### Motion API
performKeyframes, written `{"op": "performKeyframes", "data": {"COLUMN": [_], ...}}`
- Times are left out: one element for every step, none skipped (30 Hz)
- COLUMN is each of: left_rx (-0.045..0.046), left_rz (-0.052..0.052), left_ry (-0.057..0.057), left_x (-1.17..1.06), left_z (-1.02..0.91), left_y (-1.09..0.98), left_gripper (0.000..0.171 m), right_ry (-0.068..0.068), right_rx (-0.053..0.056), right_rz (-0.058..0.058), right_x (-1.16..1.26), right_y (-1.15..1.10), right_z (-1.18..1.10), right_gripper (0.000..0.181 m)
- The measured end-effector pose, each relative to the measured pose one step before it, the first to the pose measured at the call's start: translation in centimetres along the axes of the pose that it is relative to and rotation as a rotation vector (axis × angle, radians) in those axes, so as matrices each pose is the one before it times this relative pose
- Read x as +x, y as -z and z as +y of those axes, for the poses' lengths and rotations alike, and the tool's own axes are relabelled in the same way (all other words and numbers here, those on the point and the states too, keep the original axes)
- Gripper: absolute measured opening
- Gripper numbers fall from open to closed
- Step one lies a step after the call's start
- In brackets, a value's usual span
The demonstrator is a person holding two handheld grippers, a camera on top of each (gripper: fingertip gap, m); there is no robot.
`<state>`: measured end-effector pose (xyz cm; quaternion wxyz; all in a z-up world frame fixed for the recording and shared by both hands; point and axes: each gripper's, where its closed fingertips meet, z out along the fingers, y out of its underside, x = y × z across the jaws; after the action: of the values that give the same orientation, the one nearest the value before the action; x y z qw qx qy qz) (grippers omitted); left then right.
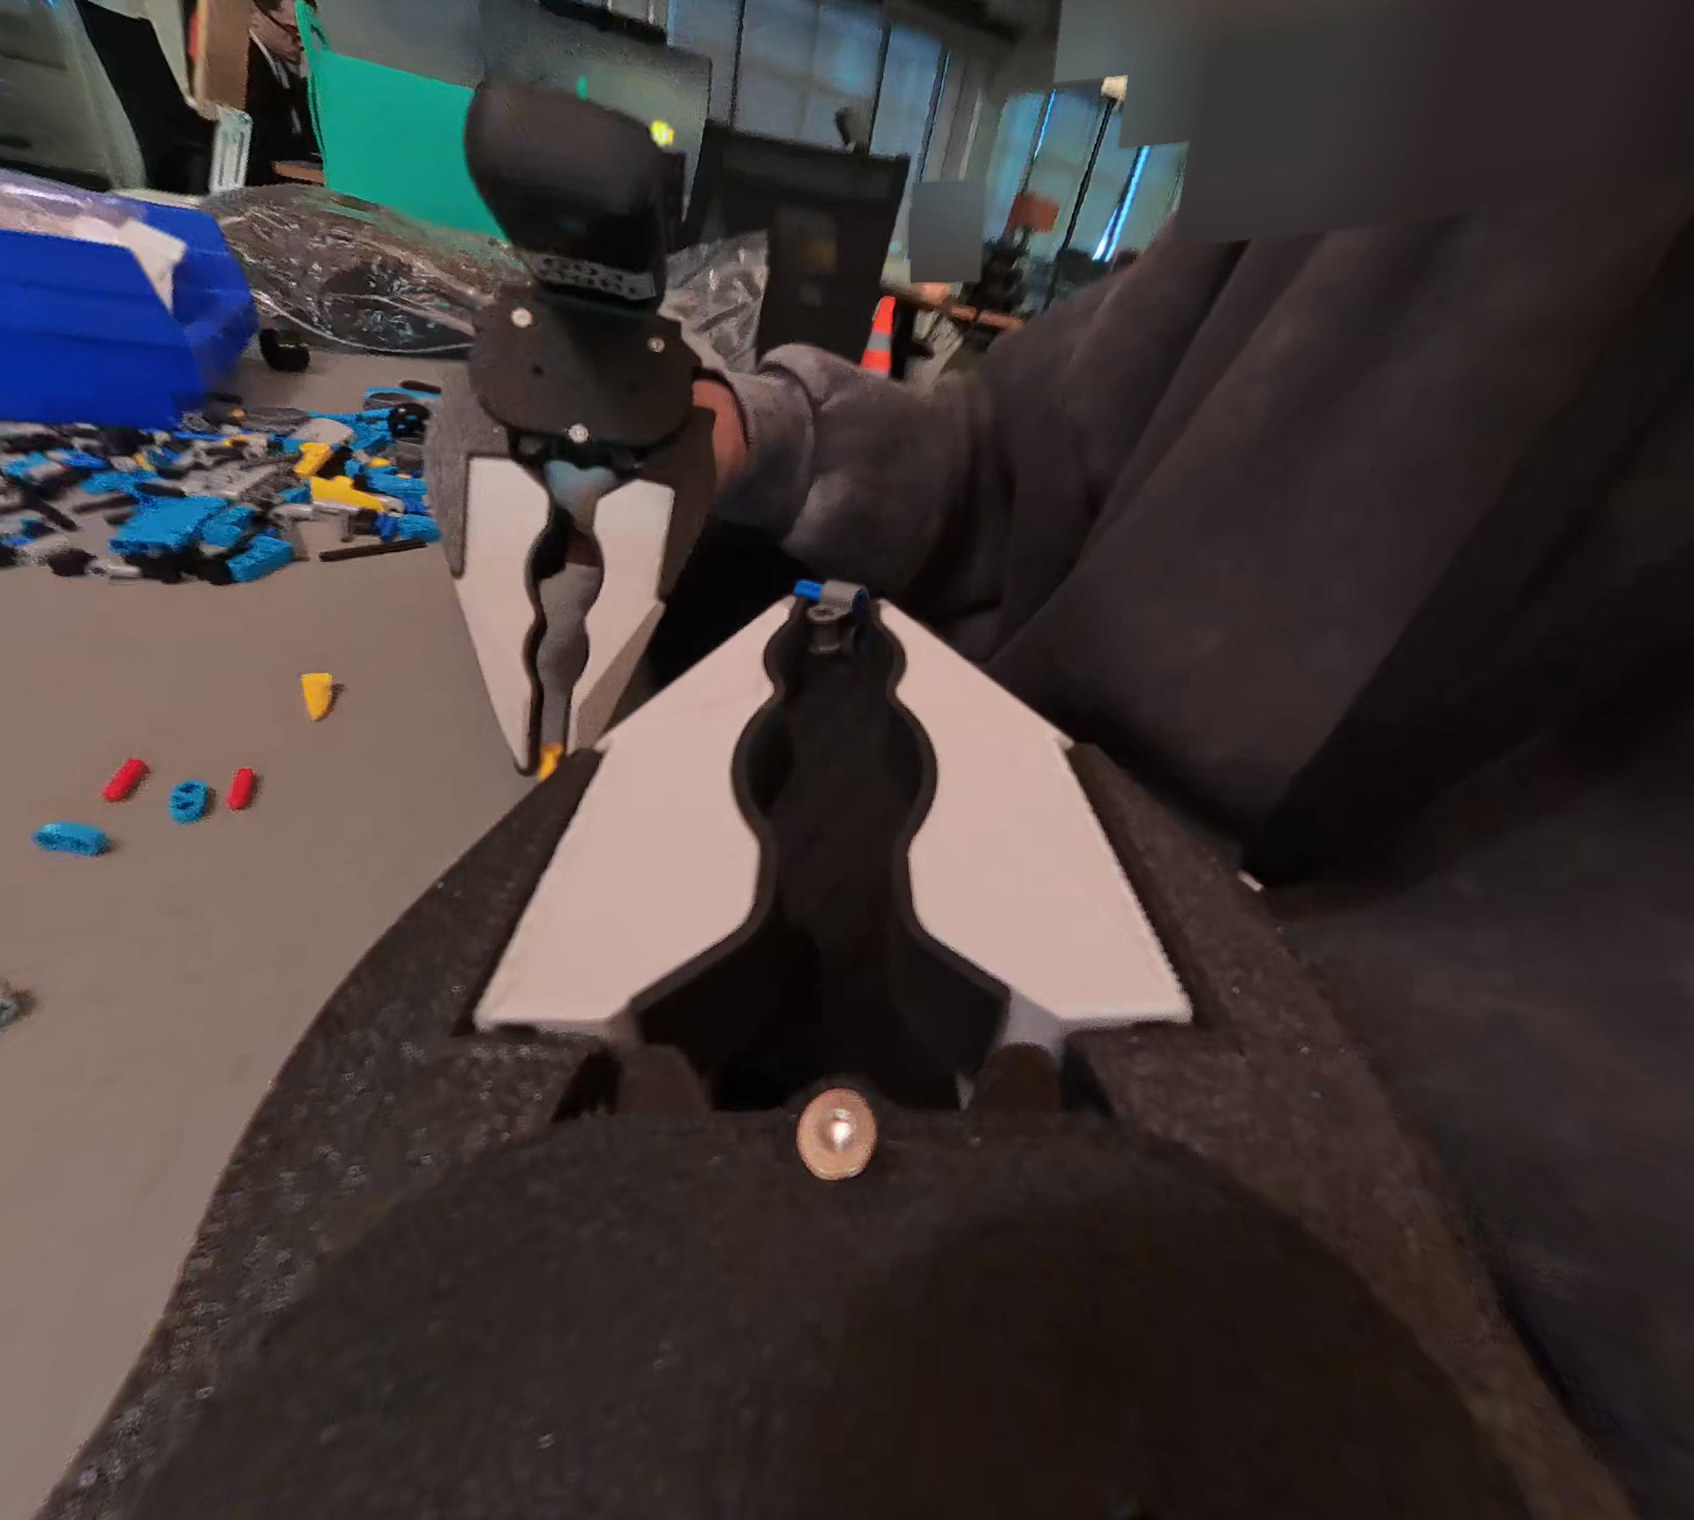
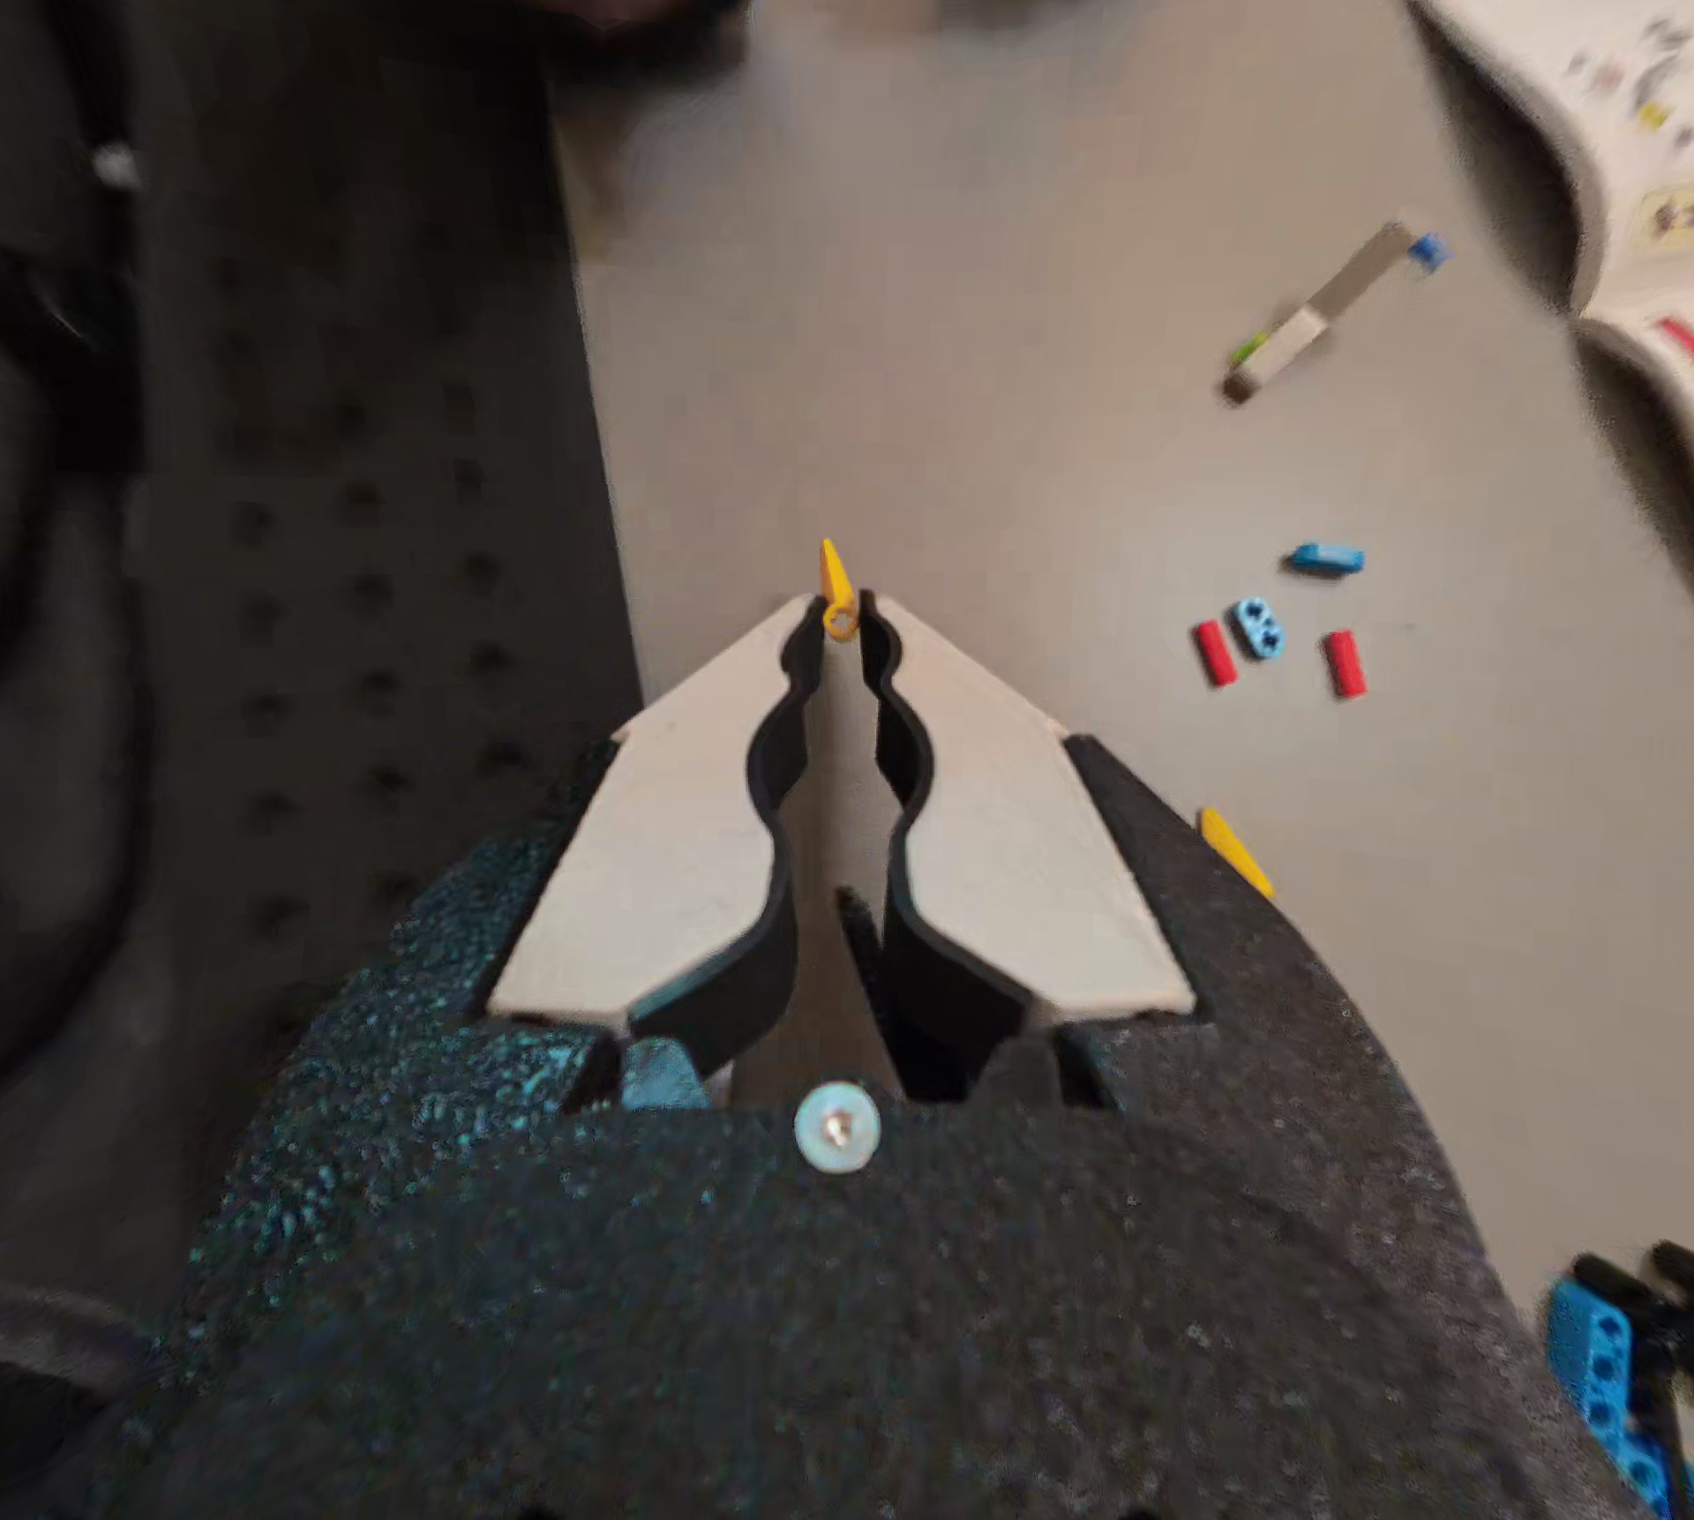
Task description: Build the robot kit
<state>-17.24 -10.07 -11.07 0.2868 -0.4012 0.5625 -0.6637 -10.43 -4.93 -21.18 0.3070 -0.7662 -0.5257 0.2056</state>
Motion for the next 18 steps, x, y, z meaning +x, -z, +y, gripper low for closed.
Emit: {"op": "performKeyframes", "data": {"left_rx": [-0.02181,-0.01058,-0.00499,-0.00741,-0.01466,-0.02072,-0.01944,-0.01281,-0.00627,-0.00064,0.0063,0.00973,0.00913,0.00874,0.00733,0.0023,-0.0002,0.00319], "left_rz": [-0.0183,-0.0294,-0.0453,-0.0473,-0.0403,-0.0392,-0.0371,-0.0322,-0.0298,-0.0224,-0.0161,-0.0202,-0.021,-0.0142,-0.0061,0.0022,0.0003,0.0017], "left_ry": [-0.0453,-0.0423,-0.0497,-0.0623,-0.0652,-0.0648,-0.072,-0.0784,-0.0738,-0.0606,-0.0469,-0.038,-0.0315,-0.0228,-0.0146,-0.0102,-0.0107,-0.0105], "left_x": [0.123,-0.108,-0.385,-0.376,-0.239,-0.17,-0.08,0.03,0.059,0.098,0.079,-0.059,-0.148,-0.103,-0.025,0.092,0.082,0.094], "left_z": [0.325,0.115,0.02,0.053,0.169,0.264,0.259,0.16,0.047,-0.085,-0.23,-0.259,-0.228,-0.182,-0.124,-0.023,-0.001,-0.058], "left_y": [-0.204,-0.077,0.03,0.047,0.001,-0.083,-0.096,-0.082,-0.043,-0.001,0.038,0.083,0.108,0.093,0.058,0.019,-0.007,0.019], "left_gripper": [0.011,0.011,0.011,0.011,0.011,0.011,0.012,0.012,0.012,0.012,0.012,0.012,0.012,0.012,0.012,0.012,0.012,0.012], "right_ry": [0.0112,0.0067,-0.0024,-0.0119,-0.0164,-0.0196,-0.0239,-0.0251,-0.0271,-0.0403,-0.06,-0.0786,-0.0923,-0.0839,-0.0507,-0.0217,-0.0114,-0.0128], "right_rx": [-0.0377,-0.0392,-0.0001,0.0126,-0.0147,0.0002,0.0344,0.0645,0.0896,0.1209,0.1286,0.0932,0.0455,0.0027,-0.0081,0.02,0.0213,-0.0001], "right_rz": [0.011,0.011,-0.0002,-0.0057,0.0057,0.0048,-0.0136,-0.0355,-0.0599,-0.0906,-0.1187,-0.1328,-0.1043,-0.0693,-0.0482,-0.0385,-0.0289,-0.009], "right_x": [0.018,0.092,0.007,0.03,0.257,0.211,-0.152,-0.594,-1.054,-1.527,-1.835,-1.858,-1.211,-0.569,-0.298,-0.268,-0.222,0.004], "right_y": [-0.419,-0.396,-0.126,0.105,0.0,0.064,0.261,0.481,0.565,0.56,0.296,-0.087,-0.434,-0.563,-0.546,-0.445,-0.288,-0.196], "right_z": [0.773,0.746,0.101,-0.137,0.277,-0.026,-0.69,-1.301,-1.795,-2.258,-2.239,-1.561,-0.672,0.078,0.248,-0.166,-0.268,-0.033], "right_gripper": [0.007,0.007,0.007,0.009,0.014,0.022,0.03,0.031,0.032,0.032,0.033,0.039,0.05,0.059,0.06,0.056,0.049,0.041]}}
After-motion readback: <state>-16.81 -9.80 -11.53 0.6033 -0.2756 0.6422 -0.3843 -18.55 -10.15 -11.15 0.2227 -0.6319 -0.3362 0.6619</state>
